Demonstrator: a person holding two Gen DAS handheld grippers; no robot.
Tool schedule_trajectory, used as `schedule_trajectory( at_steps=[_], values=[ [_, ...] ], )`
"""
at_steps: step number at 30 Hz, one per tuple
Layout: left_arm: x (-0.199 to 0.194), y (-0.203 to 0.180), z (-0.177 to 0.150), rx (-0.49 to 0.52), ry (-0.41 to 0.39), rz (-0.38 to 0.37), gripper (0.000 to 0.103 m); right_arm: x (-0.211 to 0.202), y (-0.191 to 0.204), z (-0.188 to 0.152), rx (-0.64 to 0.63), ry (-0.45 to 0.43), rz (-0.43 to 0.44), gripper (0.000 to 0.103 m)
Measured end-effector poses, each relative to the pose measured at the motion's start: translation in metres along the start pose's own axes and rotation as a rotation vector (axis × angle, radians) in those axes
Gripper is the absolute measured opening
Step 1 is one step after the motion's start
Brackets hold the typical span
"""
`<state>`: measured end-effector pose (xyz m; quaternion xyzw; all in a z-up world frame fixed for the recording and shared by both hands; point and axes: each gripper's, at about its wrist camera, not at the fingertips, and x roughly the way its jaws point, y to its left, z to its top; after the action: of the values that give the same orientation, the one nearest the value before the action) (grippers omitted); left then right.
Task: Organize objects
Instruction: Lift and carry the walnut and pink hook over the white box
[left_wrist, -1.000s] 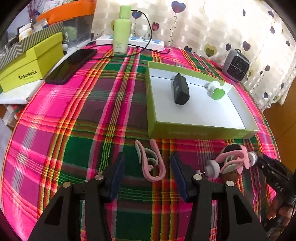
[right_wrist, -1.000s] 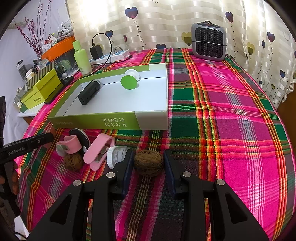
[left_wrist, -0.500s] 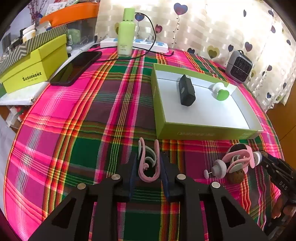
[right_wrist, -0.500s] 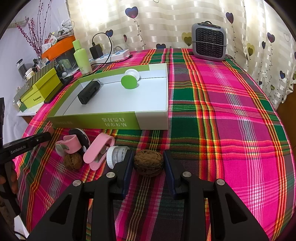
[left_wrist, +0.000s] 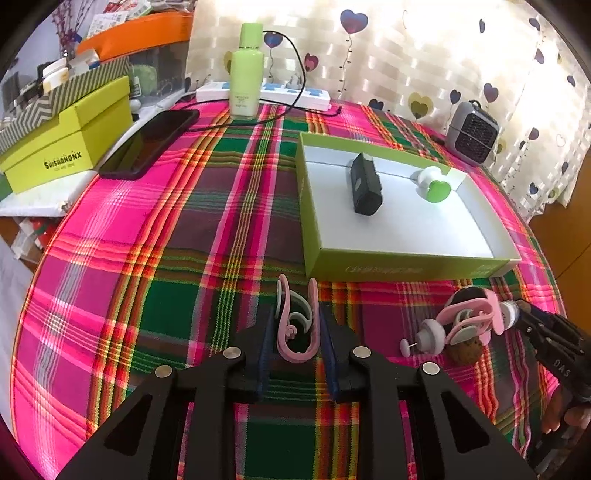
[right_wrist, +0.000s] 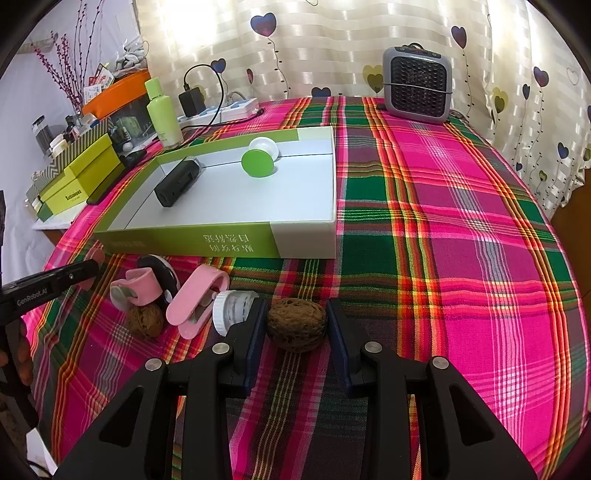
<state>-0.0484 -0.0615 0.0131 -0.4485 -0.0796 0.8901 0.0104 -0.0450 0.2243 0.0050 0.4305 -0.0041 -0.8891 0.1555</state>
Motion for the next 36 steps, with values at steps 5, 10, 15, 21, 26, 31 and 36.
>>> schedule_trajectory(
  at_steps=[5, 10, 15, 21, 26, 31, 36],
  values=[
    [-0.005, -0.003, 0.002, 0.009, -0.009, -0.01, 0.022, -0.001, 0.0, 0.001, 0.002, -0.005, 0.001, 0.034],
    [-0.016, -0.008, 0.004, 0.021, -0.032, -0.036, 0.022, -0.007, 0.0, 0.002, 0.003, -0.022, 0.007, 0.034],
    [-0.025, -0.018, 0.011, 0.044, -0.054, -0.066, 0.022, -0.013, 0.003, 0.006, -0.001, -0.039, 0.008, 0.034],
    [-0.027, -0.028, 0.022, 0.062, -0.063, -0.091, 0.022, -0.018, 0.007, 0.014, -0.021, -0.062, 0.011, 0.034],
    [-0.023, -0.035, 0.029, 0.073, -0.054, -0.112, 0.022, -0.018, 0.009, 0.02, -0.028, -0.072, 0.008, 0.034],
    [-0.019, -0.043, 0.034, 0.091, -0.053, -0.118, 0.022, -0.018, 0.011, 0.027, -0.047, -0.086, -0.001, 0.034],
    [-0.012, -0.047, 0.04, 0.089, -0.042, -0.132, 0.022, -0.018, 0.012, 0.036, -0.057, -0.106, -0.008, 0.034]
  ],
)
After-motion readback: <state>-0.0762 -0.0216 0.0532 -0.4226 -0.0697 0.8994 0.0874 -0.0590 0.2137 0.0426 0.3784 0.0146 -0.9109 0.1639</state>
